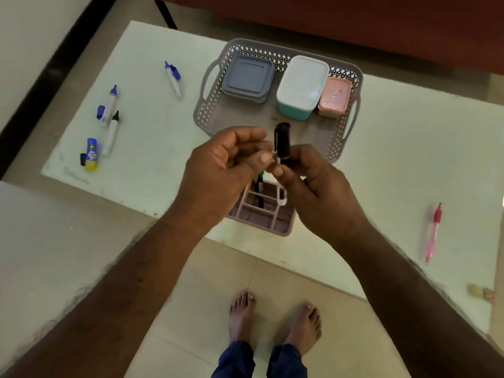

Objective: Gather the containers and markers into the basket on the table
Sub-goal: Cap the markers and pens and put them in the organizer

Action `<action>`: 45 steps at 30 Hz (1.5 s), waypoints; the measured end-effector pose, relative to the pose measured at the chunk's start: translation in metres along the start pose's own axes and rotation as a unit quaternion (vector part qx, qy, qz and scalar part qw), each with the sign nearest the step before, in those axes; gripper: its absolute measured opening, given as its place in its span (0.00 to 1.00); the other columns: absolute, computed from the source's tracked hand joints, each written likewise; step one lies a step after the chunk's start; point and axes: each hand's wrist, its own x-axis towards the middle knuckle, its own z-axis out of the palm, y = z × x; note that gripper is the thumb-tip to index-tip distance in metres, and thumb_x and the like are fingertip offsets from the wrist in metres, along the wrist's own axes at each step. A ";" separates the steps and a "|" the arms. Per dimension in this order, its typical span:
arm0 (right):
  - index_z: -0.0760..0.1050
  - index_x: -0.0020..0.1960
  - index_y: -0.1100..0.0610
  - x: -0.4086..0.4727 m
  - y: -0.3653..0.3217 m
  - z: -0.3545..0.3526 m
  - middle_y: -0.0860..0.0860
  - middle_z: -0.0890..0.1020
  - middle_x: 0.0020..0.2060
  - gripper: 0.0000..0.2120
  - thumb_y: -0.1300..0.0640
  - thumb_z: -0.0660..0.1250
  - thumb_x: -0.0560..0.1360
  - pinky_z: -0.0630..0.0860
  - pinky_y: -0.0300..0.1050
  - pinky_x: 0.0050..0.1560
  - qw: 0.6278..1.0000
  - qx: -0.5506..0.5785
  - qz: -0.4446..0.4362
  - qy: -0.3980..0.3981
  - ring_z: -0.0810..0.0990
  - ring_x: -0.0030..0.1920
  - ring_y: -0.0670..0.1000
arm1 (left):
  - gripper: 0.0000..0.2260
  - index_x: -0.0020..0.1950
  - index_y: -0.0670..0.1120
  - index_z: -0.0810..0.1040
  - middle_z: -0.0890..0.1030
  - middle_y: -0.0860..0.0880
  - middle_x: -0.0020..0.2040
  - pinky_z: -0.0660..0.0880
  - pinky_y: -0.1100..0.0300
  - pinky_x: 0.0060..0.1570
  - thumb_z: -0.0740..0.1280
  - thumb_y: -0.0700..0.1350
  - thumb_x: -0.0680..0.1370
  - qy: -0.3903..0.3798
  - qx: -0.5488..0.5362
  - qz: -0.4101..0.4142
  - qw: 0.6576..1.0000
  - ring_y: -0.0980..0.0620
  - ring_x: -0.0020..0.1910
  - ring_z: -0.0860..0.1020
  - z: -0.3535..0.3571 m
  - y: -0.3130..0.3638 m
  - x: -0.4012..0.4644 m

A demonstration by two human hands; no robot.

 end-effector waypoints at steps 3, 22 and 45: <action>0.74 0.59 0.53 0.025 -0.014 0.009 0.45 0.81 0.46 0.10 0.52 0.65 0.80 0.77 0.32 0.38 1.000 -0.003 -0.001 -0.013 0.81 0.45 0.41 | 0.11 0.60 0.46 0.80 0.85 0.51 0.53 0.79 0.62 0.54 0.70 0.40 0.78 0.033 0.053 0.011 0.998 0.55 0.54 0.83 -0.024 -0.006 0.006; 0.78 0.56 0.55 0.066 -0.015 0.050 0.48 0.80 0.43 0.12 0.51 0.68 0.76 0.73 0.42 0.42 0.982 -0.188 0.004 0.011 0.79 0.43 0.50 | 0.11 0.61 0.51 0.80 0.83 0.59 0.50 0.77 0.70 0.49 0.70 0.47 0.79 0.020 0.193 -0.027 0.981 0.63 0.46 0.81 -0.040 -0.061 0.017; 0.72 0.71 0.51 0.055 -0.008 0.070 0.50 0.80 0.64 0.20 0.56 0.65 0.79 0.76 0.48 0.61 0.967 -0.250 0.035 -0.042 0.81 0.58 0.53 | 0.11 0.62 0.51 0.78 0.82 0.57 0.55 0.68 0.76 0.43 0.67 0.44 0.80 0.032 0.274 -0.047 0.960 0.66 0.42 0.77 -0.027 -0.086 0.020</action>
